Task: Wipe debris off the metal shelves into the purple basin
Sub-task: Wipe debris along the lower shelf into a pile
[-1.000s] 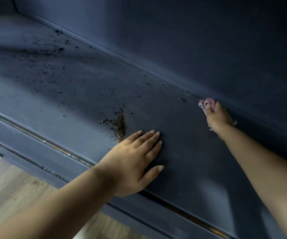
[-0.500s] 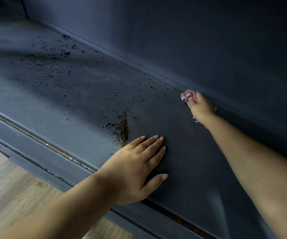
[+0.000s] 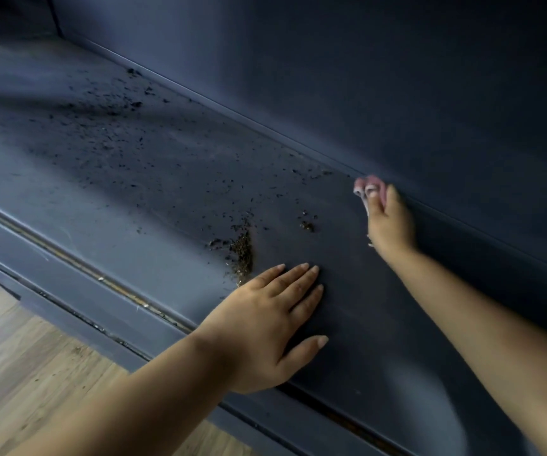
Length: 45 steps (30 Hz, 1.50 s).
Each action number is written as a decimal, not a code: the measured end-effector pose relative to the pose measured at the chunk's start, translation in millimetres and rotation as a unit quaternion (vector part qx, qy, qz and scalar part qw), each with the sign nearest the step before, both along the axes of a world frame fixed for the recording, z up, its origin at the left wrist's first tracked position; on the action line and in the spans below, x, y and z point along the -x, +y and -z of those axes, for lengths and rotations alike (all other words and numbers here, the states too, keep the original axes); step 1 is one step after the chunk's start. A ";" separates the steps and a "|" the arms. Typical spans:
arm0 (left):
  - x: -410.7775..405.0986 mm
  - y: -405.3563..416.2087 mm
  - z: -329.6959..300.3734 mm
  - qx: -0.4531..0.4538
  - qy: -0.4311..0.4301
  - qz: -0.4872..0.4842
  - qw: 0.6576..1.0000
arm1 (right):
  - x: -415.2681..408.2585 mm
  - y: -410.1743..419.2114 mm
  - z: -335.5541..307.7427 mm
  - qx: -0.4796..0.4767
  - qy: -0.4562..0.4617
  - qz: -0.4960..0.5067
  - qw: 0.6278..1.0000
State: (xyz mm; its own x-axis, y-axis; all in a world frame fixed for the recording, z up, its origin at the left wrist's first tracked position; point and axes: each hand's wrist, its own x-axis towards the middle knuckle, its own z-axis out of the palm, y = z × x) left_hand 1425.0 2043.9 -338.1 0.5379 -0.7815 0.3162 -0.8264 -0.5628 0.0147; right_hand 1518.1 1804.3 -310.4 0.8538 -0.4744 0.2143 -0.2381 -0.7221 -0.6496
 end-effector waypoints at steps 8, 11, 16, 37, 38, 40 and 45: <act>0.2 -1.0 2.2 0.007 -0.009 -0.001 1.000 | -42.8 7.3 -9.3 -0.001 0.103 -0.067 0.993; 0.7 -1.3 2.7 0.012 -0.009 -0.004 1.000 | -51.0 15.2 -14.0 -0.020 0.137 -0.081 0.987; 2.1 -1.0 1.8 0.011 -0.001 -0.010 1.000 | -64.9 29.8 -20.4 -0.057 0.156 -0.111 0.980; 19.9 23.0 6.6 0.108 -0.086 0.098 0.986 | 36.2 129.8 -18.3 -0.135 0.120 -0.333 0.926; 22.0 32.8 6.8 0.105 -0.088 0.104 0.985 | 37.6 129.8 -25.0 -0.176 0.116 -0.317 0.925; 20.1 56.1 3.4 0.095 -0.090 0.103 0.986 | 39.9 123.5 -36.2 -0.201 0.076 -0.264 0.940; -23.9 119.7 -11.8 0.040 -0.054 0.011 0.998 | 53.2 87.6 -23.8 -0.108 0.070 -0.056 0.990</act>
State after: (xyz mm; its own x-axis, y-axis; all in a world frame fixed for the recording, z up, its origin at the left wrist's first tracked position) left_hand 1449.0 2163.6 -326.3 0.4804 -0.7624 0.4334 -0.8377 -0.5452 -0.0305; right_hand 1464.9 1891.9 -286.6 0.9179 -0.3968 -0.0065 -0.2634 -0.5968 -0.7579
